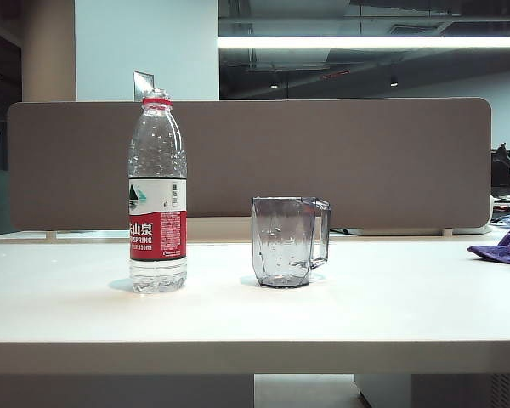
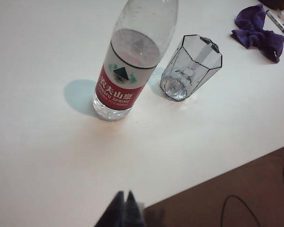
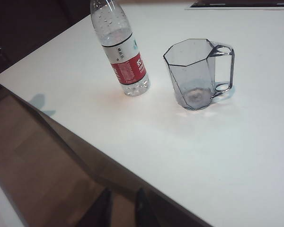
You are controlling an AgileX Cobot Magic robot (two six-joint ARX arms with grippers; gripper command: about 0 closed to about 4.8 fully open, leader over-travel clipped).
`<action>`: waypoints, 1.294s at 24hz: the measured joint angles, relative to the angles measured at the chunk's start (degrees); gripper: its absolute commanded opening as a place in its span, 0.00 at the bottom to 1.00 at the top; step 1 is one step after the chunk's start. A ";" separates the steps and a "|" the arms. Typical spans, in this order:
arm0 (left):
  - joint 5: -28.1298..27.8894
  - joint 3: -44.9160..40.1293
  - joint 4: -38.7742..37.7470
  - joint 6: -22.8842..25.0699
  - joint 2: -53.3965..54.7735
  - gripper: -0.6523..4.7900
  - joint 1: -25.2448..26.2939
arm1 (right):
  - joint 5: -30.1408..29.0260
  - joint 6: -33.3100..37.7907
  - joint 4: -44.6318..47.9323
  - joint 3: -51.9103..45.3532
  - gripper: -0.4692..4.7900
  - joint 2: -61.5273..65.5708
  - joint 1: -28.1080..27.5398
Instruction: Pick up the mineral water bottle on the table and pour a little water into the mug.
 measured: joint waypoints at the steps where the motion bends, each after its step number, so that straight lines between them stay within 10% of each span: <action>1: 0.00 0.02 -0.04 0.00 0.00 0.12 0.00 | -0.09 0.00 0.00 0.00 0.26 0.00 0.00; 10: 3.02 0.02 -0.50 -1.07 0.09 0.13 0.00 | 0.37 -0.17 -1.49 0.00 0.07 0.02 -0.07; 19: -1.88 0.02 2.64 4.59 2.01 0.48 -4.11 | 3.43 -0.15 -2.23 -0.02 0.07 0.02 -0.22; 24: -9.90 -2.71 19.52 7.43 15.89 0.64 -17.75 | 3.41 -0.15 -2.21 0.00 0.07 0.02 -0.20; 31: -19.19 -6.56 42.66 2.05 23.39 0.71 -20.61 | 3.41 -0.15 -2.21 -0.02 0.07 -0.20 -0.20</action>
